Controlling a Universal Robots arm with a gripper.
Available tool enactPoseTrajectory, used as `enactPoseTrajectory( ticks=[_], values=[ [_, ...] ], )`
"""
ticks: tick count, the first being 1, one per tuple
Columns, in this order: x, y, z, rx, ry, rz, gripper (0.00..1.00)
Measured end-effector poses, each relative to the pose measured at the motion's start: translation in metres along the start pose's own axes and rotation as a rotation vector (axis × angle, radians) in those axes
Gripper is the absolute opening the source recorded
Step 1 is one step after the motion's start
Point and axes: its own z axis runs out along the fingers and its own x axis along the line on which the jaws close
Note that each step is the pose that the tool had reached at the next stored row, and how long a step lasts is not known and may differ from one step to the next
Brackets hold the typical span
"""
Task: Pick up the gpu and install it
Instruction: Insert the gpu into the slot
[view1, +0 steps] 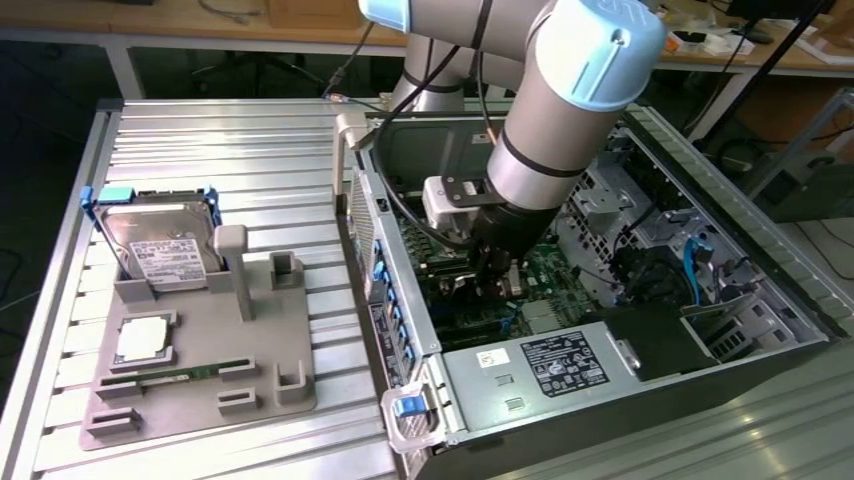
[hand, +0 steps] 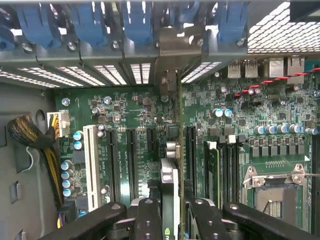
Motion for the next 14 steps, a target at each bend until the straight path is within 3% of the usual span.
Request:
enactPoseTrajectory(
  ticks=[14],
  values=[
    [-0.0022, 0.0001, 0.0026, -0.0001, 0.0005, 0.0, 0.27]
  ],
)
